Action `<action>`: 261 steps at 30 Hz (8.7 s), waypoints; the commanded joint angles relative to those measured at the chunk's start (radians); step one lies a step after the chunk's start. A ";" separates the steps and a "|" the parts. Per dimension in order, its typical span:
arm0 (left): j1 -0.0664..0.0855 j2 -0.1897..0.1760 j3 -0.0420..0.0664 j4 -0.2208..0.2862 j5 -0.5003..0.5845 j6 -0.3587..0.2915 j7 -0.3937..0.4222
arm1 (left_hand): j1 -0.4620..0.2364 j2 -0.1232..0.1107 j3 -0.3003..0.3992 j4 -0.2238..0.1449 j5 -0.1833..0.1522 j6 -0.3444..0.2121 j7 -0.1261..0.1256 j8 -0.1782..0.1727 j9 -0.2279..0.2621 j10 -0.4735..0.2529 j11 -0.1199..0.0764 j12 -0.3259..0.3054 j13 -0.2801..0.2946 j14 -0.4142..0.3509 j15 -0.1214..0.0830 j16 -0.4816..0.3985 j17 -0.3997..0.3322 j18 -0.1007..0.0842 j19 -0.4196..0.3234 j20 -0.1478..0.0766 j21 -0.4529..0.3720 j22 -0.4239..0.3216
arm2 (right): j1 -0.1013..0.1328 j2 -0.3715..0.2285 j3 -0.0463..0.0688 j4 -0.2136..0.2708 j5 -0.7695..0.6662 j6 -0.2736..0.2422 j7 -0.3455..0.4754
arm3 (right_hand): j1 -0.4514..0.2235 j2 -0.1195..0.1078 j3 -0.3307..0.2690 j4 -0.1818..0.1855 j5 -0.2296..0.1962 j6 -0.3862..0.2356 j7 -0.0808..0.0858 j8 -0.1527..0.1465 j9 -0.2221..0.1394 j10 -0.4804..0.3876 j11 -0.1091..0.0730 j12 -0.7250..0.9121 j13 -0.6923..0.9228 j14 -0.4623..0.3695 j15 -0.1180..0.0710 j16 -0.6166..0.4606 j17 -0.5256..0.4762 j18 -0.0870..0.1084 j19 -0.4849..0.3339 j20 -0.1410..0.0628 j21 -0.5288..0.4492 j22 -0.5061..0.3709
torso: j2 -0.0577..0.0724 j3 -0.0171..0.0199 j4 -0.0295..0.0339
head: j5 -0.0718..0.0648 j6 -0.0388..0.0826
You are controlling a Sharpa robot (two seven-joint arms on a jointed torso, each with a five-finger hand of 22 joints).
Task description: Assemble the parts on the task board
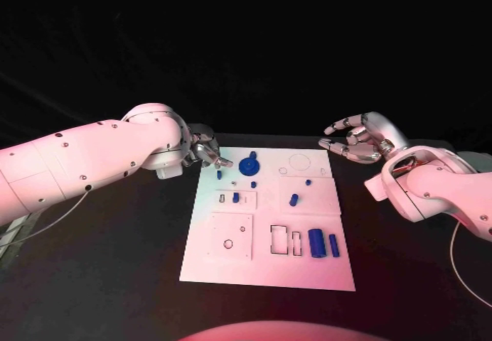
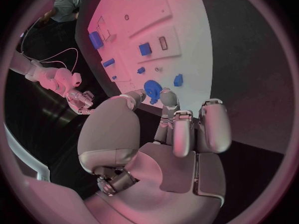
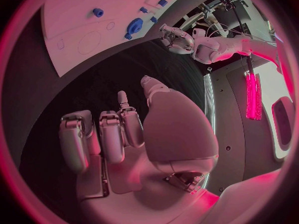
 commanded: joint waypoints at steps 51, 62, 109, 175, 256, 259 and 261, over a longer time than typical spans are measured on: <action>-0.006 0.125 -0.035 -0.227 0.035 0.165 0.007 | 0.045 0.049 -0.036 -0.004 0.003 0.028 0.006 -0.021 -0.033 -0.008 0.002 0.002 -0.008 0.103 0.009 0.004 0.257 -0.001 0.011 0.012 0.014 0.036 | -0.006 0.013 -0.001 -0.010 0.000 0.010 0.007 | -0.009 -0.001 -0.001 0.001 0.001 0.000 -0.003 0.007 -0.001 -0.003 -0.003 -0.004 0.134 0.106 -0.005 0.005 0.263 -0.007 0.105 -0.010 0.004 0.263 | 0.002 0.0005 -0.0004 | 0.005 -0.002; -0.006 0.125 -0.035 -0.228 0.051 0.147 0.010 | 0.121 0.093 -0.011 -0.014 0.000 0.035 -0.001 -0.013 -0.034 -0.005 -0.005 0.006 -0.010 0.102 0.003 0.003 0.256 -0.002 0.011 0.010 0.017 0.040 | -0.006 0.013 -0.001 -0.010 0.000 0.010 0.007 | -0.008 0.001 0.000 0.001 0.003 0.001 -0.003 0.008 -0.002 -0.002 -0.003 -0.003 0.134 0.106 -0.006 0.005 0.263 -0.007 0.105 -0.011 0.004 0.263 | 0.001 0.0009 -0.0010 | 0.004 -0.005; -0.046 -0.046 -0.036 0.042 0.223 -0.058 0.043 | 0.063 0.045 0.485 -0.313 0.165 0.046 -0.020 0.102 0.013 0.082 -0.026 0.111 0.088 0.099 -0.016 -0.004 0.241 -0.006 0.016 0.000 0.034 0.074 | -0.006 0.010 -0.002 -0.010 0.001 0.013 0.007 | -0.008 0.001 0.002 0.000 0.013 0.001 -0.004 0.009 -0.002 -0.002 -0.004 -0.002 0.134 0.106 -0.006 0.005 0.263 -0.007 0.105 -0.011 0.004 0.263 | 0.000 0.0005 0.0007 | 0.011 -0.008; -0.093 -0.085 -0.052 0.131 0.008 -0.019 0.034 | 0.039 0.034 0.502 -0.337 0.210 0.069 -0.026 0.110 0.006 0.121 -0.032 0.158 0.146 0.101 -0.020 0.000 0.249 -0.009 0.022 -0.003 0.044 0.092 | -0.015 0.010 -0.003 -0.011 0.004 0.014 0.012 | -0.008 0.000 0.002 0.000 0.017 0.001 -0.004 0.011 -0.003 -0.002 -0.004 -0.002 0.134 0.106 -0.006 0.005 0.263 -0.007 0.105 -0.011 0.004 0.263 | 0.001 0.0001 -0.0004 | 0.019 -0.014; -0.057 -0.015 -0.044 0.029 0.045 0.142 0.013 | 0.029 0.009 0.489 -0.353 0.330 0.103 -0.037 0.114 -0.011 0.168 -0.042 0.220 0.229 0.105 -0.027 0.008 0.263 -0.017 0.034 -0.010 0.067 0.134 | -0.016 0.012 -0.003 -0.012 0.004 0.013 0.012 | -0.008 0.000 0.002 0.000 0.017 0.001 -0.004 0.011 -0.003 -0.002 -0.004 -0.002 0.134 0.106 -0.006 0.005 0.263 -0.007 0.105 -0.011 0.004 0.263 | 0.001 0.0006 0.0005 | 0.015 -0.027; -0.057 -0.014 -0.044 0.028 0.043 0.140 0.013 | 0.030 0.008 0.485 -0.354 0.342 0.105 -0.037 0.115 -0.011 0.170 -0.042 0.222 0.231 0.105 -0.027 0.008 0.263 -0.018 0.036 -0.010 0.070 0.138 | -0.016 0.012 -0.003 -0.013 0.004 0.013 0.013 | -0.008 0.000 0.002 0.000 0.017 0.001 -0.004 0.011 -0.003 -0.002 -0.004 -0.002 0.134 0.106 -0.006 0.005 0.263 -0.007 0.105 -0.011 0.004 0.263 | 0.001 0.0004 -0.0003 | 0.017 -0.025; -0.057 -0.014 -0.044 0.027 0.042 0.137 0.013 | 0.030 0.007 0.484 -0.354 0.345 0.105 -0.037 0.115 -0.012 0.171 -0.042 0.223 0.233 0.105 -0.027 0.008 0.263 -0.018 0.036 -0.010 0.070 0.139 | -0.016 0.012 -0.003 -0.013 0.004 0.013 0.013 | -0.008 0.000 0.002 0.000 0.017 0.001 -0.004 0.011 -0.003 -0.002 -0.004 -0.002 0.134 0.106 -0.006 0.005 0.263 -0.007 0.105 -0.011 0.004 0.263 | 0.001 0.0002 -0.0006 | 0.017 -0.025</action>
